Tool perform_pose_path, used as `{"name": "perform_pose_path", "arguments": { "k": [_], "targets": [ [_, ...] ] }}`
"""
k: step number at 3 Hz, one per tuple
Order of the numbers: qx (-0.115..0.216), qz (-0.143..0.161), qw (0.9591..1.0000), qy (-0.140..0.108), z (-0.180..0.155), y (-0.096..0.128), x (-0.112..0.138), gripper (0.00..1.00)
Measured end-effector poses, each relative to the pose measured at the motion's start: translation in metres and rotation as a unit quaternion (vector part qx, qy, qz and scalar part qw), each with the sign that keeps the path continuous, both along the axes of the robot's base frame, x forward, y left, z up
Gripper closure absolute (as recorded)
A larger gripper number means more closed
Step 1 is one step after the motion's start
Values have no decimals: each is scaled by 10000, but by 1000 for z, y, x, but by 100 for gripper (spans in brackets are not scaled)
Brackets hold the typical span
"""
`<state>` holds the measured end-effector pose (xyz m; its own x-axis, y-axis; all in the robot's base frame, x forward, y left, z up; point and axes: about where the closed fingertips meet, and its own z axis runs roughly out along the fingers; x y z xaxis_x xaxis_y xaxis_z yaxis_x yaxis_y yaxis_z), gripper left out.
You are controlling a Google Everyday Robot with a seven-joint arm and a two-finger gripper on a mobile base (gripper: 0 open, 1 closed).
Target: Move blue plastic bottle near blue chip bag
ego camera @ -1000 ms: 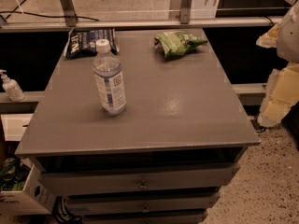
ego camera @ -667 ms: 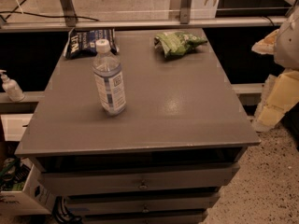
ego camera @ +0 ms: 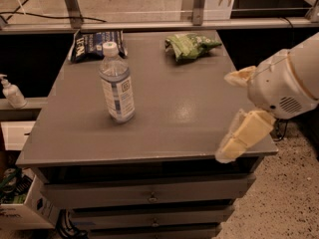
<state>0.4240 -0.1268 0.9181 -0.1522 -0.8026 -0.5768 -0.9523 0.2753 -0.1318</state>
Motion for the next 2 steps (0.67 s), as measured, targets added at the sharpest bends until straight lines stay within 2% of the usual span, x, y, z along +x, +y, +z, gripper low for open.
{"name": "perform_pose_path", "arguments": {
  "k": [1,2],
  "targets": [
    [878,407,9953,74,-10,60,3,0],
    [1023,426,9938,74,0,68,0,0]
  ]
}}
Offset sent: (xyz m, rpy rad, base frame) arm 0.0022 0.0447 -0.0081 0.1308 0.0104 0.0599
